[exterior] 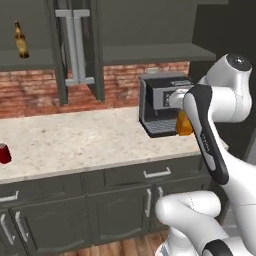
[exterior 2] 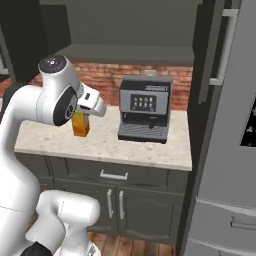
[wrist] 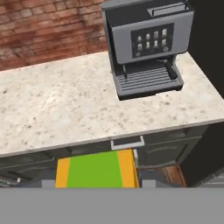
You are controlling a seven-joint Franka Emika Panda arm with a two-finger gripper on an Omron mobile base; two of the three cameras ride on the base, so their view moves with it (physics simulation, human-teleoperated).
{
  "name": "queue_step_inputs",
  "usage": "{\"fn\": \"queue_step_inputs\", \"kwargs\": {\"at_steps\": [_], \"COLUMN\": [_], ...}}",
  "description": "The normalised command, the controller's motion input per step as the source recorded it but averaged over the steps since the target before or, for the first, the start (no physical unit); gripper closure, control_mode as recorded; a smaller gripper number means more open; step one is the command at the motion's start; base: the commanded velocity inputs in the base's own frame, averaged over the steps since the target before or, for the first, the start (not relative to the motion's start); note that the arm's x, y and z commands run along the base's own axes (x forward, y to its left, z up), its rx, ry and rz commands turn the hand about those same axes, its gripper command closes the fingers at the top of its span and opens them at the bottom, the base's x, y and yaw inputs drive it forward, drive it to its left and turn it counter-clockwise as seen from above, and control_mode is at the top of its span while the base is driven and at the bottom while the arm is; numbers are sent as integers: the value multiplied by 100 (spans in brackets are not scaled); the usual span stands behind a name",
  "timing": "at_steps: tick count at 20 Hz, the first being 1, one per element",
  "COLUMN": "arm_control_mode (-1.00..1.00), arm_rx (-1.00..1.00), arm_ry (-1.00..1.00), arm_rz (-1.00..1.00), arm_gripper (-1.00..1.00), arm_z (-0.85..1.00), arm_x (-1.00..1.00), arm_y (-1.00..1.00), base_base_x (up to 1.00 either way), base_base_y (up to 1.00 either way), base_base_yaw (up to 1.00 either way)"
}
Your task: Sort all alcoholic drinks to one cabinet, and non-alcoholic drinks to the other.
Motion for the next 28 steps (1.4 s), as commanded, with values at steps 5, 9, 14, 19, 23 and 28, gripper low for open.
{"fn": "queue_step_inputs", "kwargs": {"at_steps": [5,9,14,19,23,28], "arm_control_mode": [100,100,100,100,-100,-100], "arm_rx": [0,0,0,0,0,0], "arm_ry": [0,0,0,0,0,-8], "arm_rz": [0,0,0,0,0,0], "arm_gripper": [100,100,100,100,100,100], "arm_z": [0,0,0,0,0,44], "arm_x": [0,0,0,0,3,21], "arm_y": [0,0,0,0,0,6], "base_base_x": [83,66,59,32,7,0], "base_base_y": [-5,-13,-7,0,0,0], "base_base_yaw": [-3,-3,-2,-1,-1,0]}}
